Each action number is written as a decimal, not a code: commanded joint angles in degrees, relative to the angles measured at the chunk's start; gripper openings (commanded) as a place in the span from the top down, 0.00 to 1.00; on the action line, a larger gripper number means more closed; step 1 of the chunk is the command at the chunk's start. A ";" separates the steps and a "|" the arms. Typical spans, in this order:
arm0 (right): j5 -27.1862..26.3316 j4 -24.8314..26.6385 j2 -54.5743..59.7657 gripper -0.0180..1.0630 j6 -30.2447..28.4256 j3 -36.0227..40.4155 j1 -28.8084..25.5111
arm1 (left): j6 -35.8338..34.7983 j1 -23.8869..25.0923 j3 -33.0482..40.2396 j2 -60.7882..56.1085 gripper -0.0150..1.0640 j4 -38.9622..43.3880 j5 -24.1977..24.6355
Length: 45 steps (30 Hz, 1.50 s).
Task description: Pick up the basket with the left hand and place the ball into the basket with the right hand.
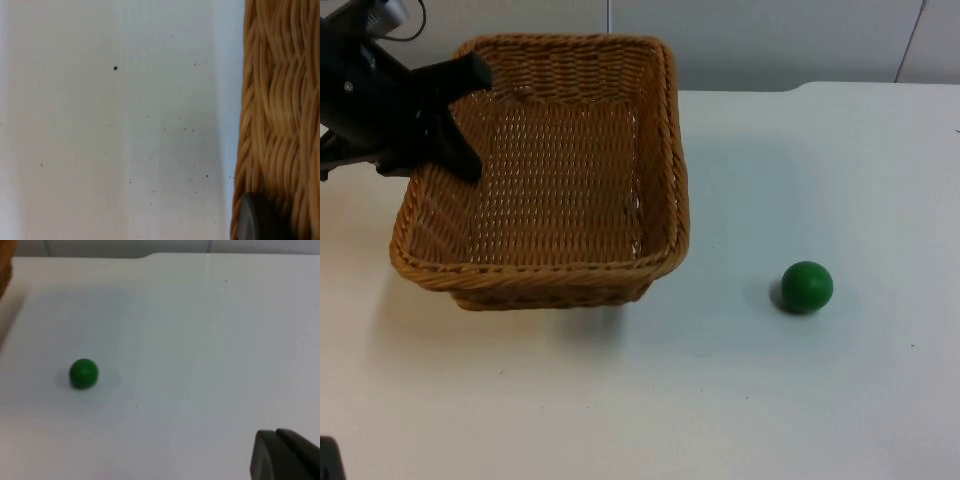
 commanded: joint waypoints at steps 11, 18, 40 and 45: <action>-16.41 -1.25 25.37 0.99 4.05 -2.07 -0.23 | -0.25 0.04 -0.48 -0.79 0.99 -1.63 0.70; -24.00 -1.76 41.40 0.99 4.51 -6.90 -0.23 | -0.15 0.04 -0.48 -0.79 0.99 -1.63 1.24; -18.16 -0.32 85.29 0.99 2.72 -33.20 11.07 | 0.08 0.04 -0.48 -0.79 0.99 -1.63 -1.12; -18.05 -0.63 89.92 0.96 5.53 -37.91 18.02 | 0.08 0.04 -0.48 -0.79 0.99 -1.63 -1.87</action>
